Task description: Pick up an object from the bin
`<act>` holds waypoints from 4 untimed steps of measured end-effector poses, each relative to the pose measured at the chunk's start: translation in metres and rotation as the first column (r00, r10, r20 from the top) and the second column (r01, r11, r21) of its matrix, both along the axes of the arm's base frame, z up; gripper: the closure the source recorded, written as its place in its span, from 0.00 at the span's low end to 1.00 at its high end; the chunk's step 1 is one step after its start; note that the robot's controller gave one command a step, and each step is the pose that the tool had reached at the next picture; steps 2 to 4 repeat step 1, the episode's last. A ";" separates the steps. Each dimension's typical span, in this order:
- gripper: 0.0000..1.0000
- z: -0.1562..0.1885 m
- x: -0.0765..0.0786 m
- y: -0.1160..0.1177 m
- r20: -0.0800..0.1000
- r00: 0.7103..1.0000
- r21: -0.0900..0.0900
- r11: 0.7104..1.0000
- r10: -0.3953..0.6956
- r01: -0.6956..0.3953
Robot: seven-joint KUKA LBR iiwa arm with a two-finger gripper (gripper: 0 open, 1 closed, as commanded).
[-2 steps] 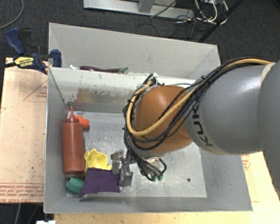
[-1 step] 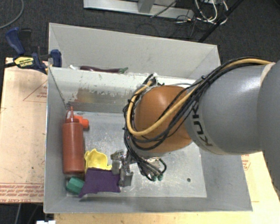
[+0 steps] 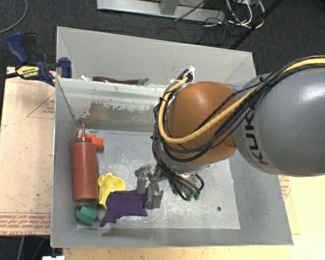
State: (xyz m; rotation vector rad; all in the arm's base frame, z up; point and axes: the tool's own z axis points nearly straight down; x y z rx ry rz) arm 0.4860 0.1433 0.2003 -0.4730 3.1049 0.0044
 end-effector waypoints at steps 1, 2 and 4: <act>1.00 0.212 0.018 0.020 0.019 1.000 0.005 1.000 0.006 -0.006; 1.00 0.212 0.018 0.020 0.019 1.000 0.005 1.000 0.006 -0.006; 1.00 0.212 0.018 0.020 0.019 1.000 0.005 1.000 0.006 -0.006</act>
Offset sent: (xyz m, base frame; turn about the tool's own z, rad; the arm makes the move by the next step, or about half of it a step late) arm 0.0000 0.0000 0.0000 0.0000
